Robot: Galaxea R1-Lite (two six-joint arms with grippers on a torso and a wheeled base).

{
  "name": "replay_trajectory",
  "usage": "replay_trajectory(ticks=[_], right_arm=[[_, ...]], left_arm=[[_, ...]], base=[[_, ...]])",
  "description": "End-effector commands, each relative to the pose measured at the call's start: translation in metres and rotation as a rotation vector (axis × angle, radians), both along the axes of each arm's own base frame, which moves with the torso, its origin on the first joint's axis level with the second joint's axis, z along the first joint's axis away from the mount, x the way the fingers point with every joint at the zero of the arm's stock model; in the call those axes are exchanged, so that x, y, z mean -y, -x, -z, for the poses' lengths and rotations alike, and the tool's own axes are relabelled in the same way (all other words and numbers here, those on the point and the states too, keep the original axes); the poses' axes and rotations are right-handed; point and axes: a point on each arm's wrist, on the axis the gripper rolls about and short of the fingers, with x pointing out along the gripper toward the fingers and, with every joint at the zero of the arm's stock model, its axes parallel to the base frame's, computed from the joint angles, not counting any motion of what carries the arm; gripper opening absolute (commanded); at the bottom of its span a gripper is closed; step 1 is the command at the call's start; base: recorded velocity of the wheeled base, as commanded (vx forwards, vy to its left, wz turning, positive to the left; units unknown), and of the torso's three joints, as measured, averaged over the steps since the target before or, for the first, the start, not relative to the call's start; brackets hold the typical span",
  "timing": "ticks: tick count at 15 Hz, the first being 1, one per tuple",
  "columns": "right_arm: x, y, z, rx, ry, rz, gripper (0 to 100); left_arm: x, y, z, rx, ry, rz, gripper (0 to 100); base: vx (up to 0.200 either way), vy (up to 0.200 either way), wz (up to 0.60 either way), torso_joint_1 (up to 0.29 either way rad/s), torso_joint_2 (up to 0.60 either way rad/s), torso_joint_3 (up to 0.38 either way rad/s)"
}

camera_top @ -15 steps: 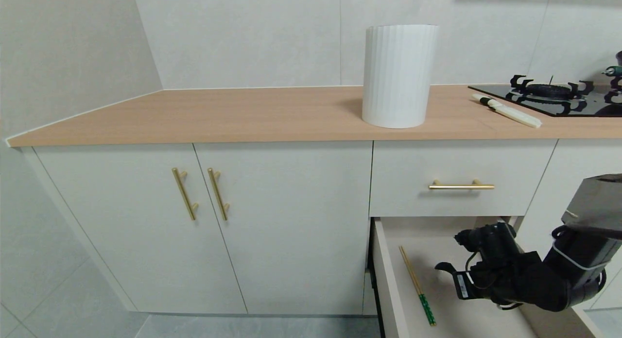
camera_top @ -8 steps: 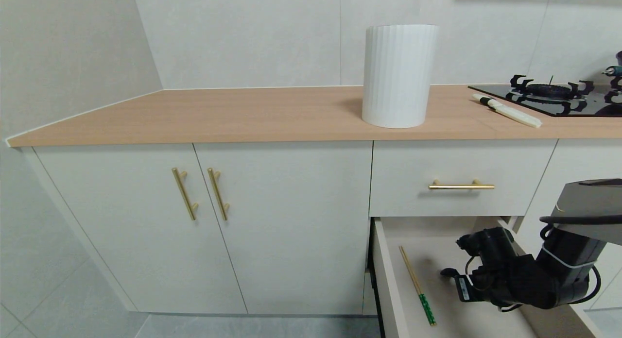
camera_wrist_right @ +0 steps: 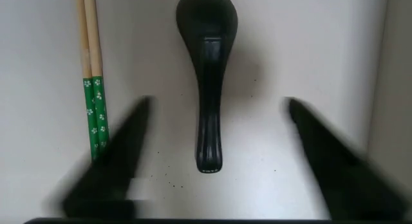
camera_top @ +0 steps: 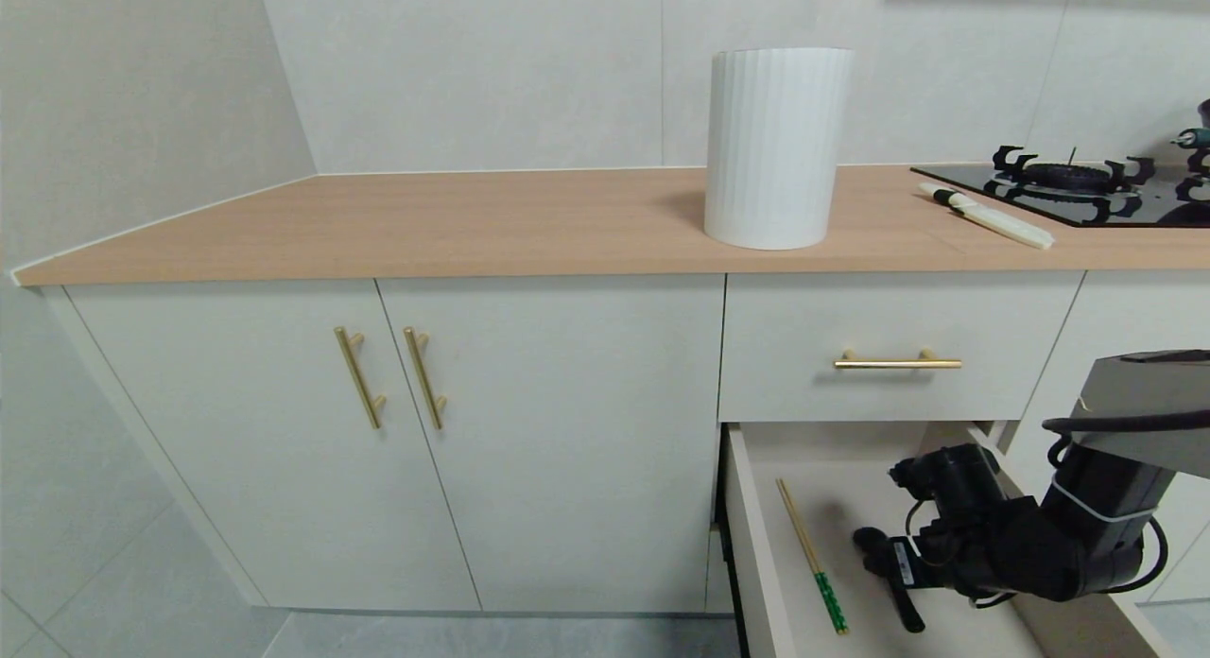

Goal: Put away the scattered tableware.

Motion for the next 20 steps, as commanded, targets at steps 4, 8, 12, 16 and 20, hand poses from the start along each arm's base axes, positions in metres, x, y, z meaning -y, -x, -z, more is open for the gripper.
replay_trajectory(ticks=[4, 8, 12, 16, 20], right_arm=[[0.000, 0.002, -0.010, 0.022, -0.004, -0.001, 100], [0.003, 0.025, -0.049, 0.099, -0.020, -0.004, 100], [0.014, 0.084, -0.122, 0.265, -0.054, -0.012, 100], [0.019, 0.118, -0.159, 0.300, -0.071, -0.045, 100], [0.017, 0.133, -0.170, 0.319, -0.050, -0.103, 100]], left_arm=[[0.000, 0.000, 0.000, 0.000, 0.000, 0.000, 100], [0.000, 0.000, 0.000, 0.000, 0.000, 0.000, 100], [0.000, 0.000, 0.000, 0.000, 0.000, 0.000, 100], [0.000, 0.000, 0.000, 0.000, -0.001, 0.000, 100], [0.000, 0.000, 0.000, 0.000, 0.000, 0.000, 100]], base=[[0.000, 0.000, 0.00, 0.000, 0.00, 0.000], [0.000, 0.000, 0.00, 0.000, 0.00, 0.000], [0.000, 0.000, 0.00, 0.000, 0.00, 0.000], [0.000, 0.000, 0.00, 0.000, 0.00, 0.000], [0.000, 0.000, 0.00, 0.000, 0.00, 0.000]])
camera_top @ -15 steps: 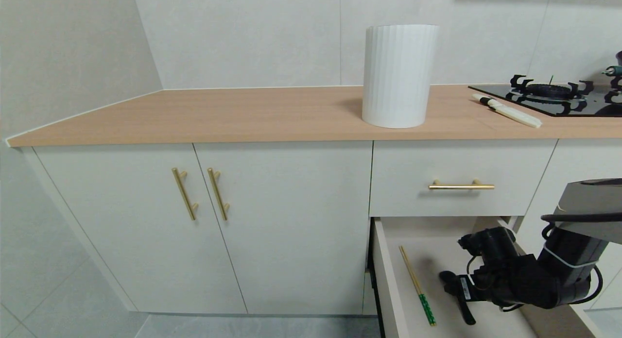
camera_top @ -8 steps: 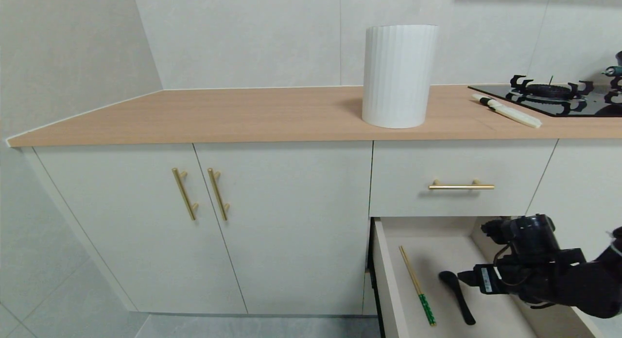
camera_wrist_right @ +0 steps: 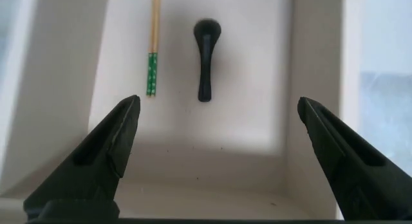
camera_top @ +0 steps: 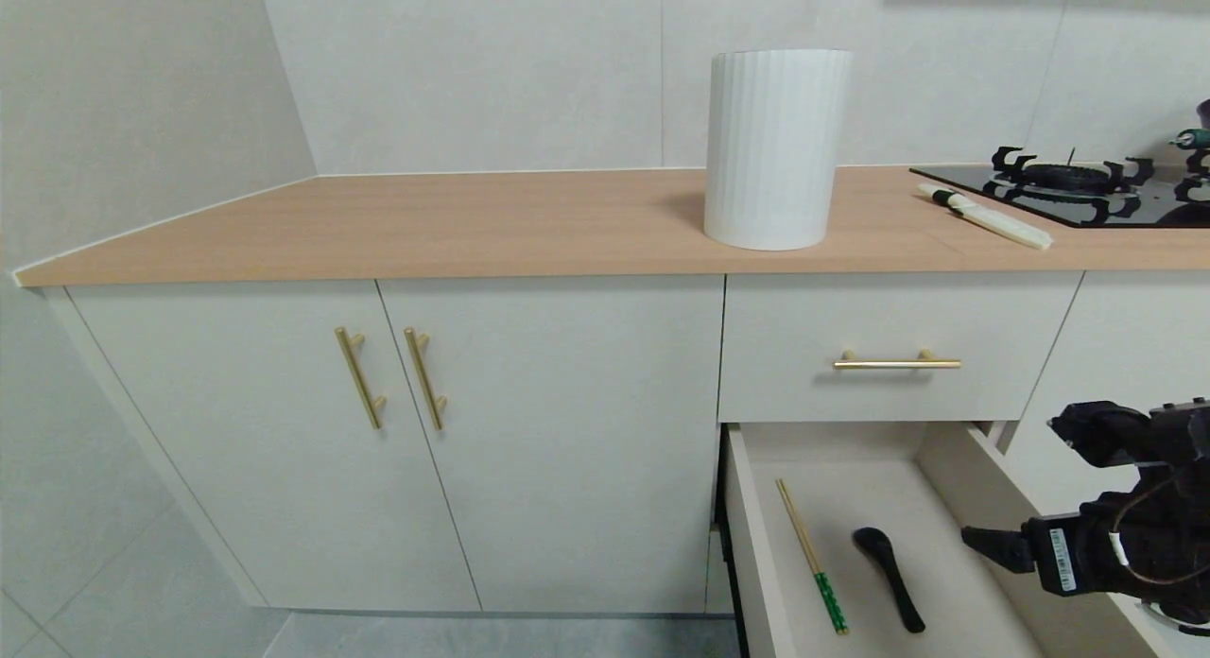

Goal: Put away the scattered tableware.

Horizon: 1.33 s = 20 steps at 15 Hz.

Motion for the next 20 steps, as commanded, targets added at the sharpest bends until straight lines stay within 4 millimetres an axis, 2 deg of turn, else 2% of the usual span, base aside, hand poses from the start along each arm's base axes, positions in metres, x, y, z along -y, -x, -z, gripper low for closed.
replay_trajectory(ticks=[1, 5, 14, 15, 20], right_arm=[[-0.002, 0.012, -0.014, 0.062, -0.012, -0.022, 100], [-0.004, 0.015, -0.016, 0.063, -0.013, -0.039, 100], [-0.015, 0.022, -0.012, 0.023, -0.006, -0.107, 100], [-0.016, 0.023, -0.011, 0.013, -0.005, -0.115, 100], [-0.021, 0.038, -0.001, -0.184, -0.094, -0.284, 100]], left_arm=[[0.000, 0.000, 0.000, -0.002, 0.000, 0.000, 100], [0.000, 0.000, 0.000, 0.000, 0.000, 0.000, 100], [0.000, 0.000, 0.000, 0.000, 0.000, 0.000, 100], [0.000, 0.000, 0.000, -0.002, 0.000, 0.000, 100], [0.000, 0.000, 0.000, 0.000, 0.000, 0.000, 100]], base=[[0.000, 0.000, 0.00, 0.000, 0.00, 0.000], [0.000, 0.000, 0.00, 0.000, 0.00, 0.000], [-0.200, 0.000, 0.00, 0.001, 0.00, 0.002], [0.000, 0.000, 0.00, 0.000, 0.00, 0.000], [0.000, 0.000, 0.00, 0.000, 0.00, 0.000]])
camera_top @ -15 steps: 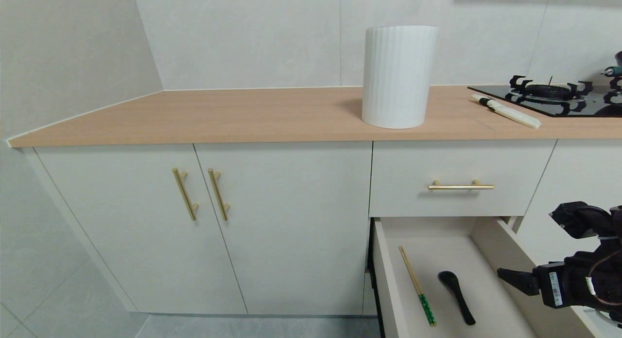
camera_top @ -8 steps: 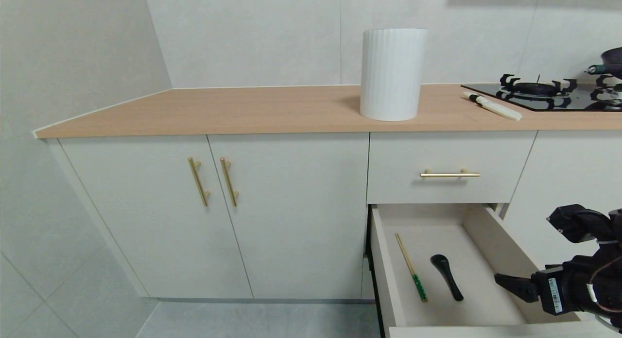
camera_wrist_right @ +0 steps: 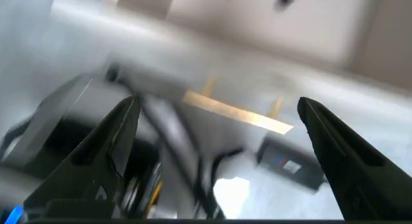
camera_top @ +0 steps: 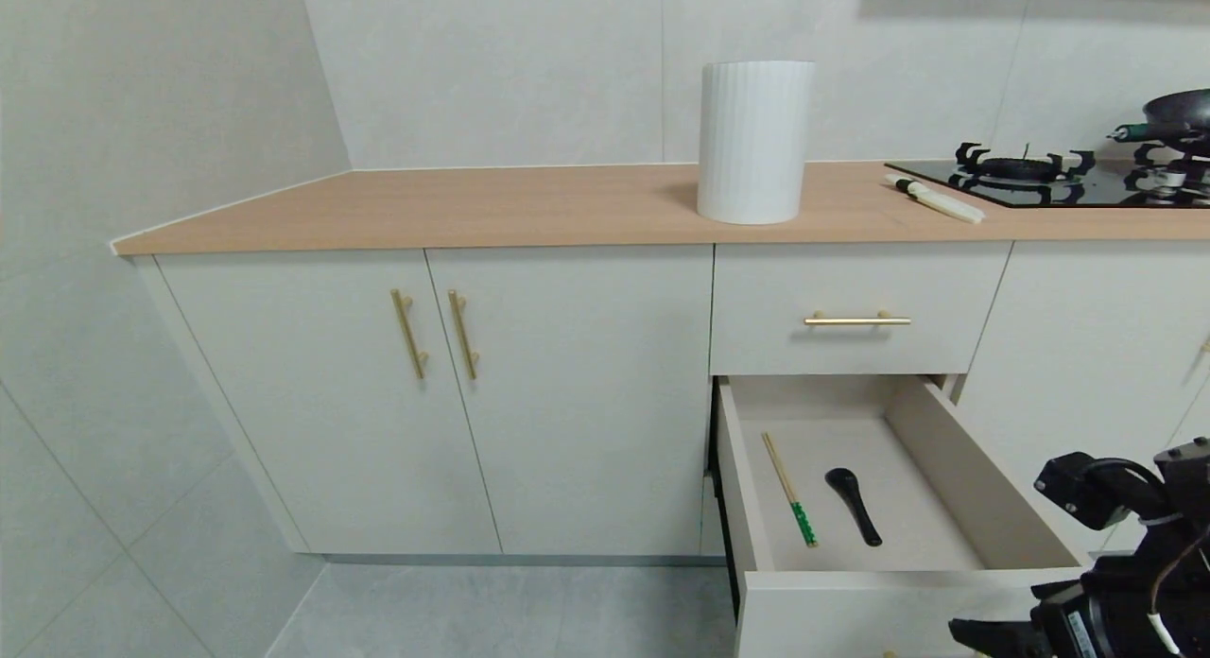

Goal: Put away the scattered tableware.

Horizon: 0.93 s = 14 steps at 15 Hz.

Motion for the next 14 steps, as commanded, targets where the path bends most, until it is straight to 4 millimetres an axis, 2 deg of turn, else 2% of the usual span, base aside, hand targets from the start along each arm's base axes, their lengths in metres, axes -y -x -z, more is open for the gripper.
replay_trajectory(ticks=[1, 3, 6, 10, 14], right_arm=[[-0.004, 0.003, 0.002, -0.045, -0.017, -0.053, 100], [-0.011, 0.003, 0.008, -0.140, -0.002, -0.118, 100], [-0.019, -0.016, 0.028, -0.257, 0.049, -0.083, 100], [-0.030, -0.047, 0.044, -0.325, 0.088, 0.153, 100], [-0.033, -0.060, 0.056, -0.289, 0.150, 0.237, 100]], left_arm=[[0.000, 0.000, 0.000, 0.000, 0.000, 0.000, 100], [0.000, 0.000, 0.000, -0.001, 0.000, 0.000, 100], [0.000, 0.000, 0.000, 0.000, 0.000, 0.000, 100], [0.000, 0.000, 0.000, 0.000, 0.000, 0.000, 100], [0.000, 0.000, 0.000, 0.000, 0.000, 0.000, 100]], base=[[0.000, 0.000, 0.00, 0.000, 0.00, 0.000], [0.000, 0.000, 0.00, 0.000, 0.00, 0.000], [0.000, 0.000, 0.00, 0.000, 0.00, 0.000], [0.000, 0.000, 0.00, 0.000, 0.00, 0.000], [0.000, 0.000, 0.00, 0.000, 0.00, 0.000]])
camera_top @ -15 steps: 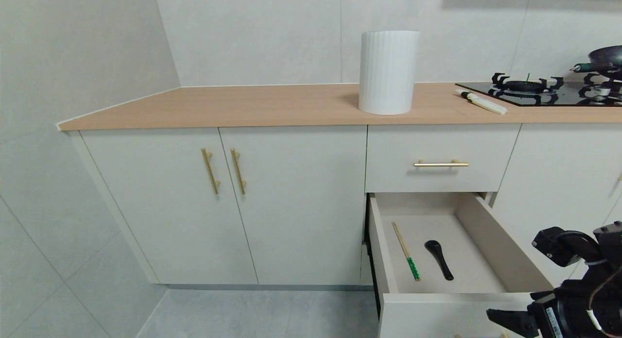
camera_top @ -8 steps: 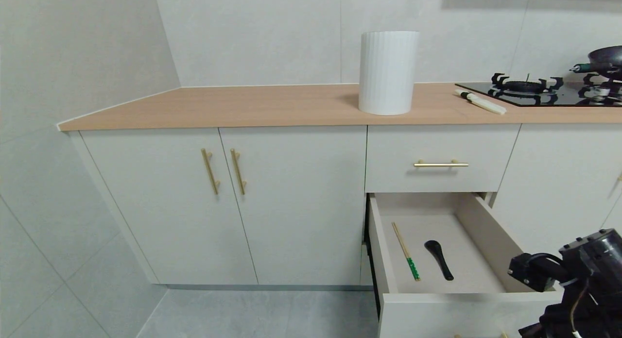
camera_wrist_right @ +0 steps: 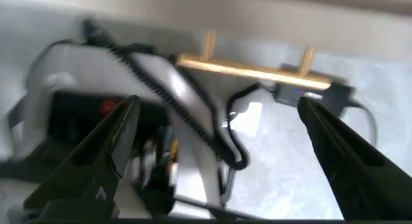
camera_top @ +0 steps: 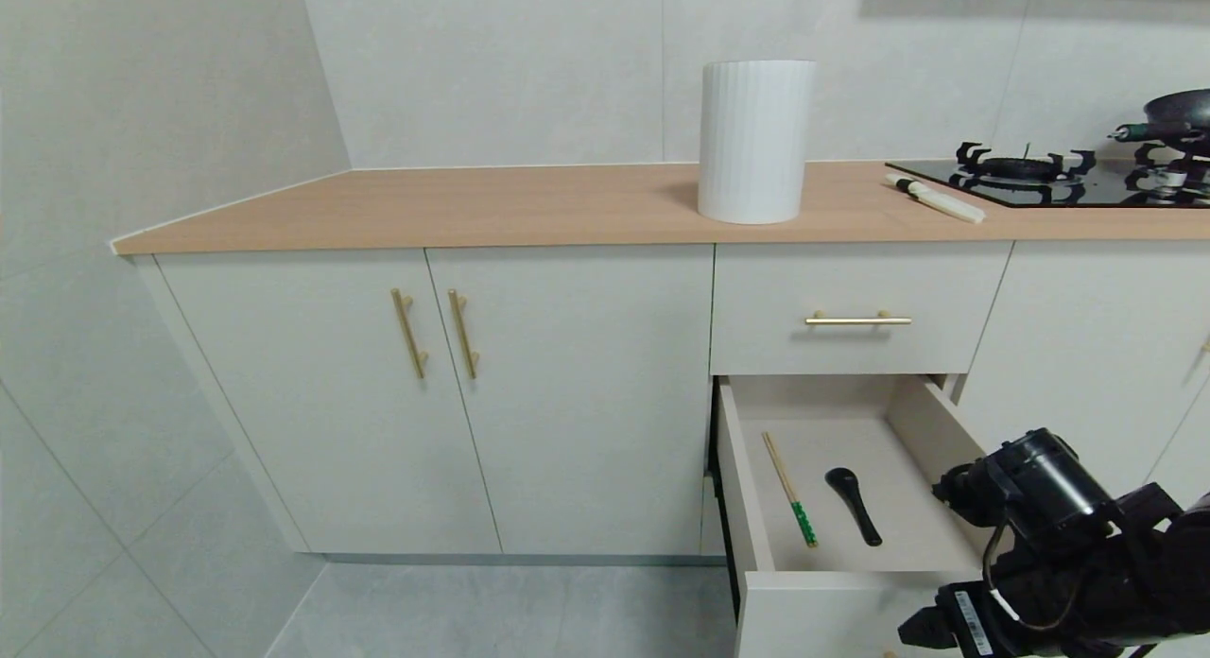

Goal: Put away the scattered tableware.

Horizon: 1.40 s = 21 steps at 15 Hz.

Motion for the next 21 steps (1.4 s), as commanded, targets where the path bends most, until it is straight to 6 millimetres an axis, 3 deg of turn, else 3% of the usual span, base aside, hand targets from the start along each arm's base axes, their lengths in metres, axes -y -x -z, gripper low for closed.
replay_trajectory(ticks=[1, 8, 21], right_arm=[[-0.003, -0.007, 0.013, -0.019, 0.026, 0.023, 100], [-0.008, -0.026, 0.027, 0.052, 0.071, 0.077, 100], [-0.018, -0.064, 0.024, 0.174, 0.020, 0.112, 100]], left_arm=[[0.000, 0.000, 0.000, -0.001, 0.000, 0.000, 100], [0.000, 0.000, 0.000, 0.000, 0.000, 0.000, 100], [0.000, 0.000, 0.000, 0.000, 0.000, 0.000, 100]], base=[[0.000, 0.000, 0.00, 0.000, 0.00, 0.000], [0.000, 0.000, 0.00, 0.000, 0.00, 0.000], [0.000, 0.000, 0.00, 0.000, 0.00, 0.000]])
